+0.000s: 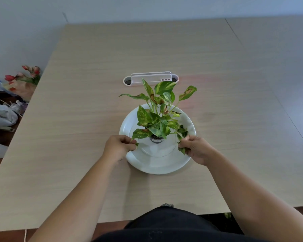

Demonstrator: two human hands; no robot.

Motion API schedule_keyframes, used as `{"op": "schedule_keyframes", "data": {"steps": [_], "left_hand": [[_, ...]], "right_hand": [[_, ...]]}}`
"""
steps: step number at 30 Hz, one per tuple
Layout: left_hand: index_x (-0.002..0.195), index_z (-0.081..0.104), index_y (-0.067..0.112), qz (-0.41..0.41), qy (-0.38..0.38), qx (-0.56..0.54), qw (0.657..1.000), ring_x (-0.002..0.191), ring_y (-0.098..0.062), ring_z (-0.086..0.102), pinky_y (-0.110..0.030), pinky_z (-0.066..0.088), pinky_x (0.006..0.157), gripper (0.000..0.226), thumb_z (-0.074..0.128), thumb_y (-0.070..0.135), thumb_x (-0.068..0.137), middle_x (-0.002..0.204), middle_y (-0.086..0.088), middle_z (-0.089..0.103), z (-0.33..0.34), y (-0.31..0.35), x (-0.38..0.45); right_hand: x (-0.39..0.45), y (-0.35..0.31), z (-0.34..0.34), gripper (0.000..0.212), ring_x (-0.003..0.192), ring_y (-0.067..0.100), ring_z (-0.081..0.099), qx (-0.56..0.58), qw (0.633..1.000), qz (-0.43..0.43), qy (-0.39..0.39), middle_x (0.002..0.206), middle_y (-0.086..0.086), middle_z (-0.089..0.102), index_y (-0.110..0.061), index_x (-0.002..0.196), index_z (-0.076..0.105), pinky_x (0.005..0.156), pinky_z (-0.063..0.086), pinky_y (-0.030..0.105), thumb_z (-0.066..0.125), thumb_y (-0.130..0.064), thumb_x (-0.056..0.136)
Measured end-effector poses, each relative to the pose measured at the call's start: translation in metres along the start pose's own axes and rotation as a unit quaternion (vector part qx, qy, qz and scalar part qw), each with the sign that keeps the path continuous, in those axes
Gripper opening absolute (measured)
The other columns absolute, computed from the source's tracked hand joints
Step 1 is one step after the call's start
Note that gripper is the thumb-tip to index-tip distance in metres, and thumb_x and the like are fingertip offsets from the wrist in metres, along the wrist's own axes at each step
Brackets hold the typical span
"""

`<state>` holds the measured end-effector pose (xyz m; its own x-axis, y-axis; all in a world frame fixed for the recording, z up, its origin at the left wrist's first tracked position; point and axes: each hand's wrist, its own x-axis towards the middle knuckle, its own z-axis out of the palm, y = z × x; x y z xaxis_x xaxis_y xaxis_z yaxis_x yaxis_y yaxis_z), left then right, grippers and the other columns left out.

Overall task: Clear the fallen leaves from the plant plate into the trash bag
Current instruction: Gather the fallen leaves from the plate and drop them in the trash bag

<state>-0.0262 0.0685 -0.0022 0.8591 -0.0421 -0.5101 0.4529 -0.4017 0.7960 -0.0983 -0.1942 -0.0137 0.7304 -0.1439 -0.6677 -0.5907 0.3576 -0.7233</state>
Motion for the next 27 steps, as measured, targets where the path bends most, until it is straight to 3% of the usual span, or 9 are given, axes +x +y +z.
{"op": "schedule_keyframes", "data": {"steps": [5,9,14,17,22,27], "left_hand": [[0.071,0.073,0.008,-0.016,-0.024,-0.071,0.997,0.066,-0.011,0.065,-0.017,0.048,0.068,0.021,0.077,-0.011,0.064,0.066,0.000,0.072,0.013,0.005,-0.020],[0.073,0.071,0.009,-0.022,-0.087,-0.038,0.995,0.055,0.000,0.064,-0.007,0.046,0.061,0.020,0.078,-0.008,0.066,0.063,0.001,0.070,0.054,0.011,-0.044],[0.072,0.072,0.010,-0.021,-0.189,-0.033,0.981,0.064,-0.004,0.067,-0.012,0.050,0.068,0.020,0.079,-0.007,0.065,0.067,0.000,0.072,0.124,0.022,-0.079],[0.071,0.072,0.007,-0.039,-0.248,-0.050,0.967,0.071,-0.014,0.070,-0.022,0.055,0.080,0.020,0.076,-0.011,0.066,0.070,-0.005,0.073,0.170,0.028,-0.098],[0.077,0.065,0.000,-0.116,-0.331,-0.117,0.929,0.053,-0.009,0.069,-0.014,0.056,0.057,0.020,0.063,-0.019,0.075,0.059,-0.004,0.072,0.251,0.035,-0.133],[0.079,0.066,0.001,-0.126,-0.398,-0.044,0.908,0.055,-0.010,0.070,-0.014,0.055,0.057,0.020,0.065,-0.018,0.074,0.061,-0.005,0.073,0.318,0.022,-0.168]], "right_hand": [[-0.013,0.009,-0.020,0.033,0.065,0.018,0.066,0.108,0.994,0.007,-0.008,0.073,0.009,0.067,-0.012,0.061,0.050,0.063,0.059,0.022,0.058,0.012,0.082],[-0.028,0.011,-0.042,0.033,0.056,0.014,0.067,0.167,0.986,0.000,0.014,0.061,0.005,0.067,-0.010,0.061,0.049,0.059,0.058,0.020,0.056,0.012,0.085],[-0.055,0.021,-0.088,0.034,0.057,0.014,0.062,0.212,0.976,-0.015,0.052,0.063,0.003,0.062,-0.011,0.061,0.048,0.059,0.057,0.018,0.055,0.013,0.085],[-0.077,0.039,-0.124,0.036,0.053,0.014,0.064,0.240,0.967,-0.020,0.082,0.060,0.003,0.063,-0.012,0.059,0.050,0.056,0.056,0.017,0.055,0.014,0.084],[-0.124,0.083,-0.190,0.037,0.050,0.013,0.064,0.289,0.945,-0.038,0.146,0.056,0.003,0.062,-0.012,0.057,0.053,0.054,0.053,0.018,0.054,0.014,0.083],[-0.166,0.133,-0.243,0.031,0.054,0.013,0.062,0.343,0.911,-0.047,0.222,0.060,0.003,0.060,-0.011,0.066,0.050,0.052,0.053,0.019,0.053,0.015,0.083]]}}
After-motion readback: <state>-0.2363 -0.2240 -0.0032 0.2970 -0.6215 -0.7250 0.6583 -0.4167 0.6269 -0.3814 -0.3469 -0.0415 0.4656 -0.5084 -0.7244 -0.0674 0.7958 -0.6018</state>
